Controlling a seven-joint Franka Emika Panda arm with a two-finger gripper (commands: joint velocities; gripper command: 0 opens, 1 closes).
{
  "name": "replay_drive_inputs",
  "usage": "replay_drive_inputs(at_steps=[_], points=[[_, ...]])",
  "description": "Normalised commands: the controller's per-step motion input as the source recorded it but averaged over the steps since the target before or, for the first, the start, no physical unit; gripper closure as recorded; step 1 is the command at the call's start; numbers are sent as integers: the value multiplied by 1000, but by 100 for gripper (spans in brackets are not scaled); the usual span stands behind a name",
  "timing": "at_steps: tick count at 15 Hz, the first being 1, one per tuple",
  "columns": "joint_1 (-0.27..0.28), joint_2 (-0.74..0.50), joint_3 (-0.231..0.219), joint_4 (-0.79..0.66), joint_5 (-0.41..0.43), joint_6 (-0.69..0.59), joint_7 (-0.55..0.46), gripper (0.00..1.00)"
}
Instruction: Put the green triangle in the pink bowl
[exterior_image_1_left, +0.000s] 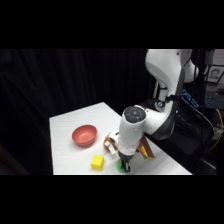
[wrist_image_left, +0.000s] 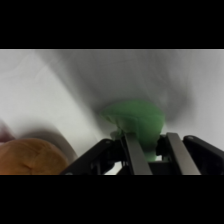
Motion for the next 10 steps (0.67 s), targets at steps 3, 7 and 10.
replay_drive_inputs(at_steps=[3, 7, 10], points=[[-39, -436, 69, -143, 41, -329, -209, 95], [-109, -556, 135, -120, 9, -470, -235, 95], [-216, -415, 202, 43, 41, -493, -287, 95]])
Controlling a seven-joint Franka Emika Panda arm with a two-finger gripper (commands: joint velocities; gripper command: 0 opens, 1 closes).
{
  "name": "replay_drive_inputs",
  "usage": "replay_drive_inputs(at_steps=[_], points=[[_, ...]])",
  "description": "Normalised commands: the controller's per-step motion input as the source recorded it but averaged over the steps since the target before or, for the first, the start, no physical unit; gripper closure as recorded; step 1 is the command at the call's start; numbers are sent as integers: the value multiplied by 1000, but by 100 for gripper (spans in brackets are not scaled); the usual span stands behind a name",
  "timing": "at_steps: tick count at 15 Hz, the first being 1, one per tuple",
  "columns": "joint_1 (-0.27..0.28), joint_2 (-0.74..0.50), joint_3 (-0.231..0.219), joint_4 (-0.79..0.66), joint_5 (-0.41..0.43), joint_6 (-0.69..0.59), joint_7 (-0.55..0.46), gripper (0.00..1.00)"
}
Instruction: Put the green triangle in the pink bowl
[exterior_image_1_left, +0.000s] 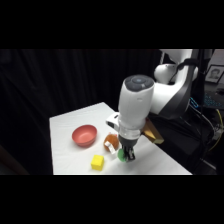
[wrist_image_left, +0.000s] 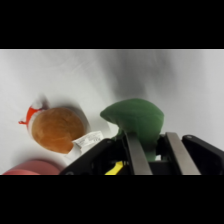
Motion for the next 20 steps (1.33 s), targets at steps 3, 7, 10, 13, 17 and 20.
replay_drive_inputs(at_steps=[3, 7, 10, 13, 17, 20], points=[[-238, -218, 187, 164, 71, -416, -323, 95], [-227, -72, 110, 240, 59, -328, -343, 95], [-238, -26, 25, 268, 62, -285, -383, 95], [-226, -26, -30, 282, 84, -272, -414, 95], [-198, 54, -52, 326, 117, -221, -415, 95], [-177, 163, -55, 373, 134, -171, -376, 95]])
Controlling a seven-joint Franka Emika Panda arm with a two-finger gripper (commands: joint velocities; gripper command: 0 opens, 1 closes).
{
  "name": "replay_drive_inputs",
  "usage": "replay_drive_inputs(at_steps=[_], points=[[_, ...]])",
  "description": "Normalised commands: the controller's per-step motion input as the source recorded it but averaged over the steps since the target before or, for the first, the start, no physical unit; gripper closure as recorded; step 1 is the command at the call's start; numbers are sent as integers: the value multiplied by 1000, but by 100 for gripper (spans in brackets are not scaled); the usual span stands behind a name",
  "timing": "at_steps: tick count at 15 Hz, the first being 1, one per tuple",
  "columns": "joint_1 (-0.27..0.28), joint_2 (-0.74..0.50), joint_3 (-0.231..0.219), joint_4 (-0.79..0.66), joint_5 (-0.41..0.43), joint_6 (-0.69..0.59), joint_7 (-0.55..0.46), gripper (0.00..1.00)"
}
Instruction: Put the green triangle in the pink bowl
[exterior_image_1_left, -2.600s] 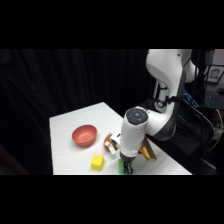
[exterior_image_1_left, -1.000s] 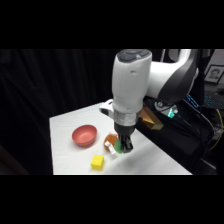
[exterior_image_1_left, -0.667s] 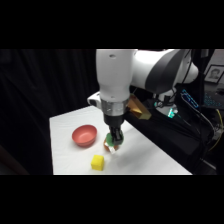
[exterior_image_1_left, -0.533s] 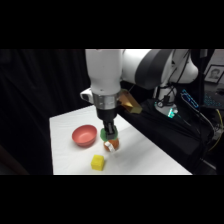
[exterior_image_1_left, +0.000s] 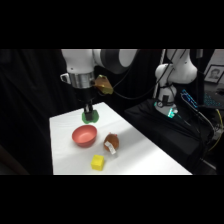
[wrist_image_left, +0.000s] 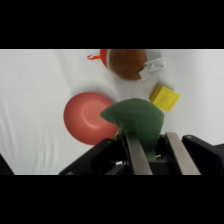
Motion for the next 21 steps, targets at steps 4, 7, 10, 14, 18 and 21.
replay_drive_inputs(at_steps=[4, 7, 10, 14, 18, 21], points=[[-144, 257, -48, 425, 138, -119, -337, 95], [-94, 304, -35, 449, 139, -100, -266, 94], [-69, 288, -37, 408, 146, -80, -217, 94], [-86, 235, -29, 282, 189, -44, -222, 95], [-78, 156, -12, 134, 192, 40, -225, 94], [-37, 120, -28, 58, 126, 175, -178, 94]])
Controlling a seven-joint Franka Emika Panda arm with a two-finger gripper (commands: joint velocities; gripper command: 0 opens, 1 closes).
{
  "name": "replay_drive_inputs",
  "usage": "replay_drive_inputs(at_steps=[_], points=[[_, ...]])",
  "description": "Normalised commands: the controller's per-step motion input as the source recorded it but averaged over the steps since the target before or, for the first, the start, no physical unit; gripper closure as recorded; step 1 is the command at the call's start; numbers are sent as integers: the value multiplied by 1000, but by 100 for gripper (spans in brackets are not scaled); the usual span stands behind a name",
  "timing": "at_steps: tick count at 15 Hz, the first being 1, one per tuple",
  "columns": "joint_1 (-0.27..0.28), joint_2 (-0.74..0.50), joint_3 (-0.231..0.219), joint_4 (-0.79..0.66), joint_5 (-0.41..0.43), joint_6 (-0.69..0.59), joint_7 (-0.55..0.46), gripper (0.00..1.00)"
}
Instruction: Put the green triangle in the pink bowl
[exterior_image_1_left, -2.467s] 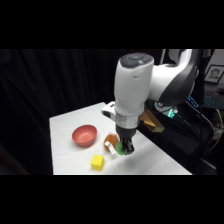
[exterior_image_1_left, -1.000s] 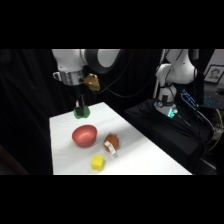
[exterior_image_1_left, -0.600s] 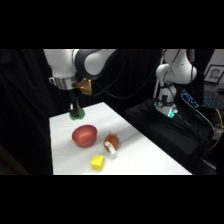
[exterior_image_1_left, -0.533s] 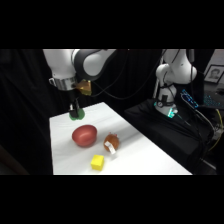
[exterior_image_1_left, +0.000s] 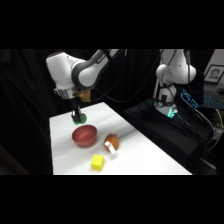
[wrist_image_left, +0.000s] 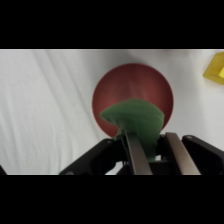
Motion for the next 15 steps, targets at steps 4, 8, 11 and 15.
replay_drive_inputs(at_steps=[4, 8, 11, 15], points=[[-13, 98, -29, -8, 125, 269, -146, 95], [-8, 74, -10, -63, 159, 257, -134, 95], [6, 24, -6, -132, 143, 258, -128, 95], [8, 21, -1, -125, 142, 246, -134, 95]])
